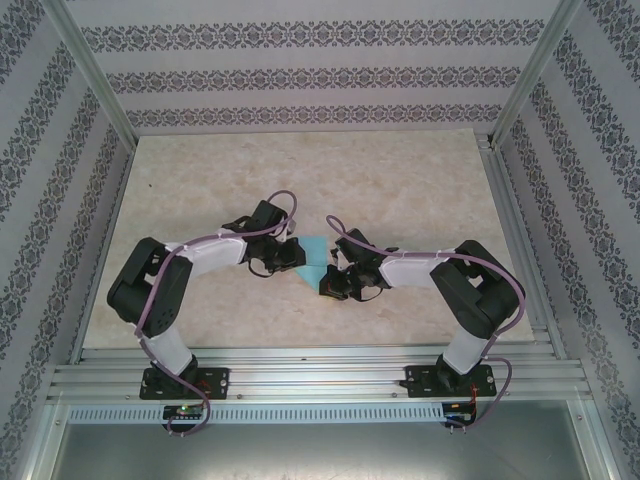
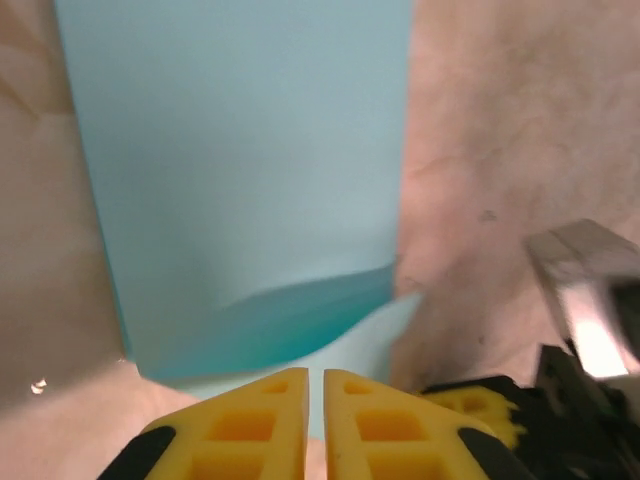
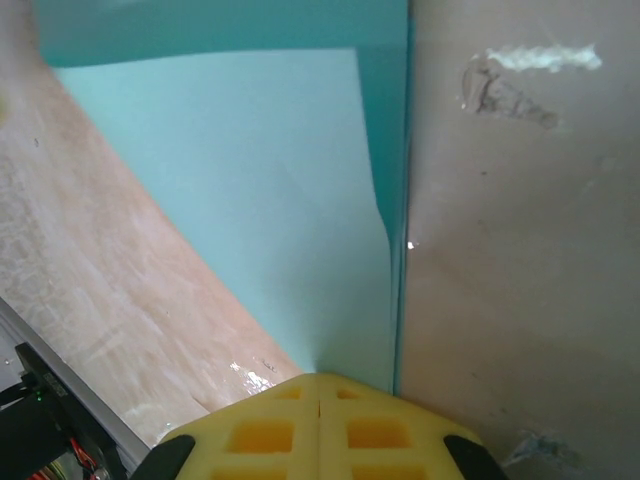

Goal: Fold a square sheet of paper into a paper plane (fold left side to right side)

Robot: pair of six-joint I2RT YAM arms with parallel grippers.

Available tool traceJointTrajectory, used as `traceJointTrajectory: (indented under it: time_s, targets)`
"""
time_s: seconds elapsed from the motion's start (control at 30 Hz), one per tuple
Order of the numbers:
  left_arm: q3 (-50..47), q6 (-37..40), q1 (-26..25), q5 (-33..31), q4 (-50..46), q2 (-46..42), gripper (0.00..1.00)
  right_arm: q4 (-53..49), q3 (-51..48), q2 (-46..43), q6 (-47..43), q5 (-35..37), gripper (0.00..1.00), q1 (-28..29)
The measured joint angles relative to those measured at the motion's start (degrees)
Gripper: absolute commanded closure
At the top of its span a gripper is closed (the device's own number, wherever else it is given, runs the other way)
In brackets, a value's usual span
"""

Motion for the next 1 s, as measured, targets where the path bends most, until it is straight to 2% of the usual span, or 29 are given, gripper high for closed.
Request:
traceJointTrajectory:
  time_s: [0.13,0.33,0.57,1.0]
  targets:
    - [-5.29,-1.38,-0.04,2.54,3.85,-6.10,0.96,-0.17,0.09,0.00,-0.04,-0.02,0.95,0.00]
    - [-13.99,-7.50,-2.29,6.99,12.24,-5.44,0.98,-0.24,0.13,0.00,-0.07,-0.02,0.96,0.00]
    - [-14.29,-12.55,-5.53,8.44,20.06,-2.38,1.00,-0.74,0.39,0.11,-0.13,0.00,0.96,0.00]
    - [-14.19,-15.32,-6.27,6.43,22.69,2.16,1.00,-1.36,0.74,0.22,-0.52,0.00,0.96,0.00]
